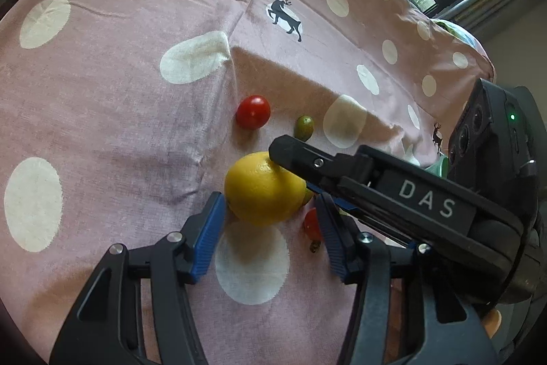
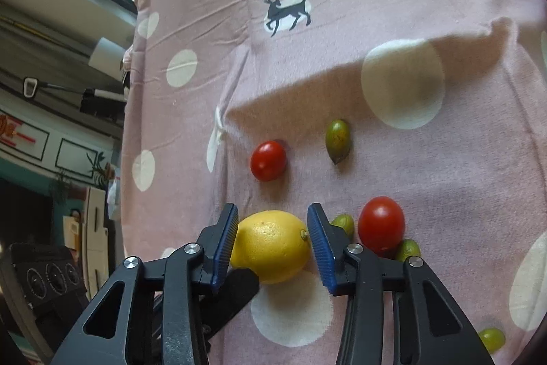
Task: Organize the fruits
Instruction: 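Lift the lemon in the right tool off the cloth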
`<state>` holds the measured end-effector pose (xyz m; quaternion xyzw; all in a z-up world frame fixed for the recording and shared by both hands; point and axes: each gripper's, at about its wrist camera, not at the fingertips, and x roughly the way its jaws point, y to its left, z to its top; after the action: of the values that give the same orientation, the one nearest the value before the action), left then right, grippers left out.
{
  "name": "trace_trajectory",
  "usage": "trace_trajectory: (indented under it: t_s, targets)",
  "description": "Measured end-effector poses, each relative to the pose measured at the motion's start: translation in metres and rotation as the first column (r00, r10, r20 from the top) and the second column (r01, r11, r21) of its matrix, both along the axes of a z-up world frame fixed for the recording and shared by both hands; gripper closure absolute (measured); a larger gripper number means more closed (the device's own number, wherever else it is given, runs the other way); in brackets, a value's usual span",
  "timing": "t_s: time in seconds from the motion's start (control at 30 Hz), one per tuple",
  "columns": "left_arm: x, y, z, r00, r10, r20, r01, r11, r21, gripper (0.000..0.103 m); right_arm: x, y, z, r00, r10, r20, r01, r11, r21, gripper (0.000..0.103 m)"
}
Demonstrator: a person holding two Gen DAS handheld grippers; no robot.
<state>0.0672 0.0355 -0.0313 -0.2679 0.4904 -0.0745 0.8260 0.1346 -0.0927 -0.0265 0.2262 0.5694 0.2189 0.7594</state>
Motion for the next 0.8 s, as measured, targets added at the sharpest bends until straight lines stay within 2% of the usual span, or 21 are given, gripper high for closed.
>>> trace_trajectory:
  t_s: [0.23, 0.53, 0.8]
  targets:
    - [0.0026, -0.0020, -0.0042, 1.000, 0.009, -0.012, -0.008, 1.000, 0.028, 0.050, 0.0019, 0.0003, -0.0050, 0.999, 0.021, -0.024, -0.021, 1.000, 0.023, 0.057]
    - [0.0034, -0.0091, -0.0047, 1.000, 0.005, -0.012, -0.003, 0.996, 0.090, 0.051, 0.0027, 0.0062, -0.0058, 0.999, 0.039, -0.008, -0.039, 0.999, 0.000, 0.057]
    - [0.0042, -0.0096, -0.0040, 1.000, 0.000, -0.001, 0.000, 0.995, 0.096, 0.052, 0.0036, 0.0052, -0.0103, 0.998, 0.061, -0.017, -0.061, 0.997, 0.037, 0.051]
